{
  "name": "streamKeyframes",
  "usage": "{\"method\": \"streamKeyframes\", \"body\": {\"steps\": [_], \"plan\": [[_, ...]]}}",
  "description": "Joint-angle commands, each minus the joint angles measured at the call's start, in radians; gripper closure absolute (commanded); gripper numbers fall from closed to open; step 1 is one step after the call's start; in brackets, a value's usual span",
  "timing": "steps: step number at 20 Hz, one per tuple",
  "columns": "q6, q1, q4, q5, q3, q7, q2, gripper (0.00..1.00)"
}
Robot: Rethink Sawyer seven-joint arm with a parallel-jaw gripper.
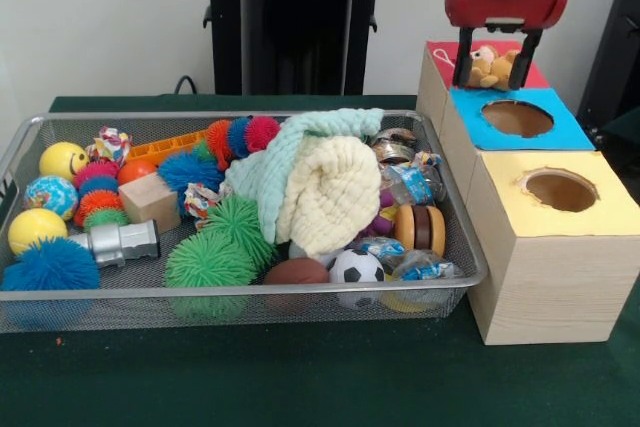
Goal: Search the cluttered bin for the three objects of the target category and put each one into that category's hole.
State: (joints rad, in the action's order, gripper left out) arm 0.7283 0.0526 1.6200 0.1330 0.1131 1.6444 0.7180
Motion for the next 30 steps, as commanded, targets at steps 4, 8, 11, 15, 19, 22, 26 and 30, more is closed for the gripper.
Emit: {"method": "streamKeyframes", "body": {"steps": [4,8,11,15,19,22,26,30], "plan": [[-0.070,-0.023,0.167,0.033,-0.086,0.159,-0.062,0.00],[-0.011,-0.034,0.179,0.042,-0.112,0.123,-0.052,0.00],[0.061,-0.027,0.177,0.050,-0.114,0.132,-0.043,0.00],[0.094,-0.023,0.165,0.056,-0.120,0.140,-0.048,0.00],[0.083,-0.030,0.170,0.069,-0.137,0.138,-0.060,0.00],[0.091,-0.028,0.172,0.070,-0.136,0.141,-0.065,0.00],[0.142,-0.019,0.149,0.047,-0.116,0.151,-0.080,0.00],[0.208,-0.015,0.119,0.020,-0.093,0.158,-0.098,0.00]]}}
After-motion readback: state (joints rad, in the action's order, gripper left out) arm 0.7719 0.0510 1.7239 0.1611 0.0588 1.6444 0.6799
